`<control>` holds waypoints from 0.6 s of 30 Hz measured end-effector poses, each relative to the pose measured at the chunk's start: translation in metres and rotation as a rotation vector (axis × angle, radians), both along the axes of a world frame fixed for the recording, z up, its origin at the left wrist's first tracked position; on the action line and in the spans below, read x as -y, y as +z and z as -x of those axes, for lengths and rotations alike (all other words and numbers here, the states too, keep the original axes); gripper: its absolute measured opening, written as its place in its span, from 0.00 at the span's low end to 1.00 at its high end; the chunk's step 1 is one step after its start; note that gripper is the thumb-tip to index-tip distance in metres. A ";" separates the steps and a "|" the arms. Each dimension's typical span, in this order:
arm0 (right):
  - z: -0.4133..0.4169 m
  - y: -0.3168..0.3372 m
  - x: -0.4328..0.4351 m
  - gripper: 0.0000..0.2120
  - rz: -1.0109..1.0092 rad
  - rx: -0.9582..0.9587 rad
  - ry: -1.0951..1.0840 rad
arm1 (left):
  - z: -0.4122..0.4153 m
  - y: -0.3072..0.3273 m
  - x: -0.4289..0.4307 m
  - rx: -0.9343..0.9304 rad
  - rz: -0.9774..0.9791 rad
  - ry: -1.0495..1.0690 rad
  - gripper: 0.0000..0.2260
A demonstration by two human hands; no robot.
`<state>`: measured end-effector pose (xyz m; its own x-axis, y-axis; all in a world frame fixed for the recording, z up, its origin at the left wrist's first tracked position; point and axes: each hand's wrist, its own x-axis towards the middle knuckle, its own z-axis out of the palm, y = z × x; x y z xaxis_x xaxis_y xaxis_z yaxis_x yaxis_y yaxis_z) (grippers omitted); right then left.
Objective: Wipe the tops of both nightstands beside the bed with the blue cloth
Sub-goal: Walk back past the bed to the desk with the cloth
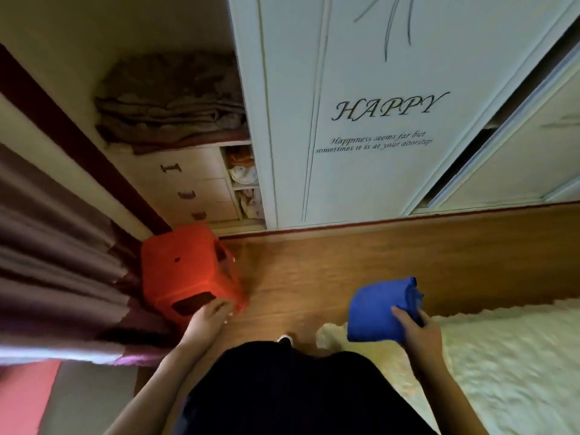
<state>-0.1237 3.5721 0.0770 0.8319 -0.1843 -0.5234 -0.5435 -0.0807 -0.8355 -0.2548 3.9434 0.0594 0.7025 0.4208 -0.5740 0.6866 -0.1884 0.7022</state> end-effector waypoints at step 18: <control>-0.189 -0.025 0.090 0.20 0.019 -0.118 -0.726 | -0.464 0.003 0.133 -0.035 -0.005 -0.695 0.08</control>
<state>0.0656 3.4821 0.0525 0.4356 -0.6774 -0.5928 -0.5518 0.3193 -0.7704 0.2097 3.8106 0.0627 0.7907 -0.1175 -0.6008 0.4280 -0.5956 0.6798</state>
